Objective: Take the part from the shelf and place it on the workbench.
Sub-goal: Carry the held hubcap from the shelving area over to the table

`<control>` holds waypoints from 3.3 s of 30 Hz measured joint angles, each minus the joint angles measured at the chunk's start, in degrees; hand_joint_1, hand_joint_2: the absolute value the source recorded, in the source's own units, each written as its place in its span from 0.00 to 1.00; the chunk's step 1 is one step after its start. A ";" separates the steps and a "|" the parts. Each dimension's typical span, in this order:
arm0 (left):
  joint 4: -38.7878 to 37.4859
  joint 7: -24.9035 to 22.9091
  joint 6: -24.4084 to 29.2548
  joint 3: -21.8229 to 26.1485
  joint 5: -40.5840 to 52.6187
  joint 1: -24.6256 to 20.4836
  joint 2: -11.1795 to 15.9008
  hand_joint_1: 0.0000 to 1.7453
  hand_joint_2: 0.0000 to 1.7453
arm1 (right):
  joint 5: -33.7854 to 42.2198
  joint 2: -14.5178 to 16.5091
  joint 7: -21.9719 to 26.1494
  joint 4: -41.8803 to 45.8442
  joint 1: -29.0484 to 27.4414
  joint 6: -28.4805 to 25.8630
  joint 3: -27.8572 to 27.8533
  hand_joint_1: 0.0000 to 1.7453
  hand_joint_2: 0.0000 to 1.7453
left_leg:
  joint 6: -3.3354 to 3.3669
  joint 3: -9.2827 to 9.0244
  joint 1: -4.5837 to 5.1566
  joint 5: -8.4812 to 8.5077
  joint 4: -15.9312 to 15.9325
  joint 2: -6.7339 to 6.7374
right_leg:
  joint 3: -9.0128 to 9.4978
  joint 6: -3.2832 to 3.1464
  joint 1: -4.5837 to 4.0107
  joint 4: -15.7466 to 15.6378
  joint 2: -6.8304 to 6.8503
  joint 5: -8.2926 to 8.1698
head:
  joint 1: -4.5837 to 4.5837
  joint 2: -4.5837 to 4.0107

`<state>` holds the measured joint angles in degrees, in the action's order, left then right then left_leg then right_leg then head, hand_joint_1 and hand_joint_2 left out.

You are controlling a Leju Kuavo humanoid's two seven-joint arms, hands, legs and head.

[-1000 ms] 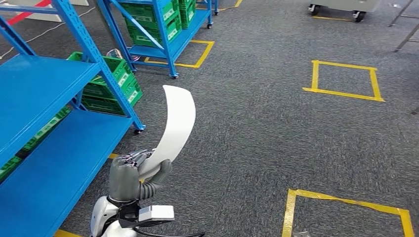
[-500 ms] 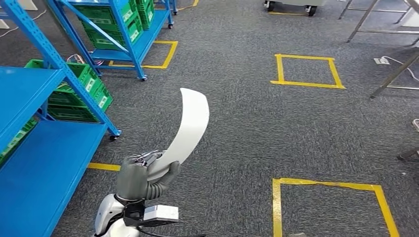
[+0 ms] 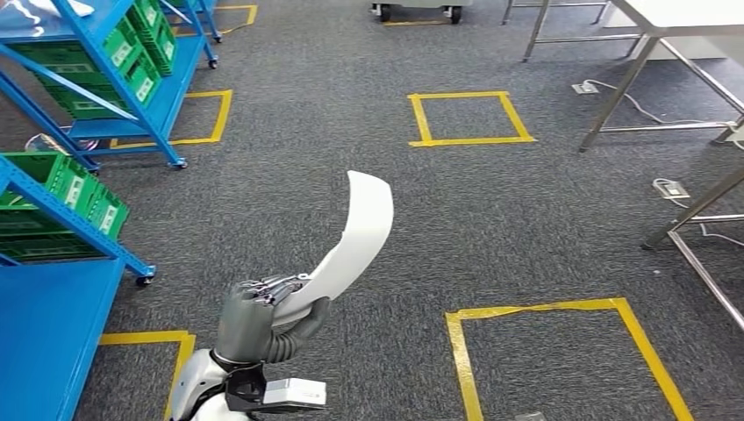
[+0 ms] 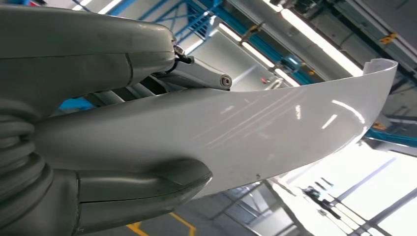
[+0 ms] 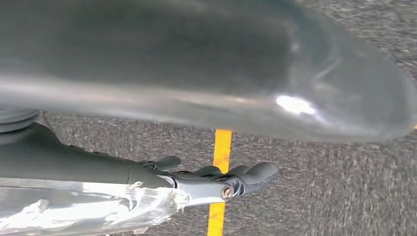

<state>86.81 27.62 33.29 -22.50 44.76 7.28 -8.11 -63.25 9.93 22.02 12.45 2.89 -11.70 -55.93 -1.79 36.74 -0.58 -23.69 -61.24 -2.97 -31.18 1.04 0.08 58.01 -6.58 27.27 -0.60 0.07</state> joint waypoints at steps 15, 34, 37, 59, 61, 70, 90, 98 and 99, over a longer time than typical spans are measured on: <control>-0.60 0.44 0.02 -1.08 0.54 -0.21 0.35 1.00 1.00 | -0.36 0.21 0.25 0.13 -0.70 0.16 -0.02 0.00 0.00 | 2.13 -15.88 0.61 -11.22 4.66 6.23 | -13.99 0.27 -1.01 6.78 8.90 -2.80 | -0.73 -0.01; -1.31 0.89 0.46 -1.62 0.93 -0.82 0.87 1.00 1.00 | -1.01 0.40 0.34 0.19 -0.18 0.26 -0.02 0.00 0.00 | 1.39 -1.50 0.30 -2.55 2.38 -0.20 | -8.23 0.40 -0.25 1.47 -1.47 -5.89 | 0.03 -0.02; -1.31 0.90 0.56 -1.81 1.02 -0.94 0.74 1.00 1.00 | -1.01 0.43 0.36 0.19 -0.44 0.27 -0.02 0.00 0.00 | 2.47 -2.26 0.20 -2.00 2.84 1.39 | -9.56 1.15 -0.45 4.97 2.08 -3.32 | -0.19 -0.02; -1.86 -1.31 -1.12 -1.58 -0.02 -1.59 0.57 1.00 1.00 | -1.51 0.96 0.26 0.27 0.08 0.25 -0.13 0.00 0.00 | 0.21 1.33 0.35 -6.22 -7.49 2.53 | -3.85 -0.42 0.13 1.05 2.34 -2.96 | 0.13 -0.02; -1.88 -1.39 -1.42 -1.53 -0.02 -1.89 0.53 1.00 1.00 | -1.74 0.98 0.26 0.28 0.15 0.25 -0.14 0.00 0.00 | 0.38 -2.27 0.04 -3.26 -0.09 -0.16 | -3.97 -0.01 0.13 1.19 0.92 -2.89 | 0.11 -0.02; -1.91 -2.65 -3.76 -0.26 -0.06 -3.66 -0.14 1.00 1.00 | -2.40 1.05 0.25 0.30 0.29 0.30 -0.13 0.00 0.00 | 2.96 -5.85 0.44 -3.95 4.03 2.89 | -10.88 2.18 -0.07 13.49 5.54 1.94 | -0.50 -0.02; -1.91 -4.69 -6.67 1.55 1.89 -6.22 -0.97 1.00 1.00 | -3.07 1.30 0.08 0.27 -0.14 2.78 -0.15 0.00 0.00 | 0.07 7.02 0.40 -8.69 -7.70 3.28 | 3.95 -0.72 0.19 0.24 4.63 3.41 | 0.28 -0.01; -1.87 -4.78 -6.74 1.91 1.92 -6.73 -1.32 1.00 1.00 | -3.19 1.33 0.05 0.27 0.13 3.03 -0.15 0.00 0.00 | 2.11 1.64 0.67 3.17 4.96 3.06 | 6.62 1.16 -0.06 5.38 5.09 4.37 | 0.01 -0.02; -1.89 -4.78 -6.76 1.99 1.93 -6.75 -1.33 1.00 1.00 | -3.19 1.33 0.06 0.27 0.13 3.07 -0.15 0.00 0.00 | 2.47 0.48 0.70 2.70 5.01 3.12 | 4.24 1.26 -0.05 9.29 5.53 4.89 | -0.09 -0.02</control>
<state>84.93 22.84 26.53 -20.51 46.69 0.53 -9.45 -66.45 11.26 22.08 12.72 3.03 -8.63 -56.08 0.68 37.22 0.12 -20.99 -56.23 0.15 -26.94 2.30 0.03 67.31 -1.05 32.16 -0.68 0.05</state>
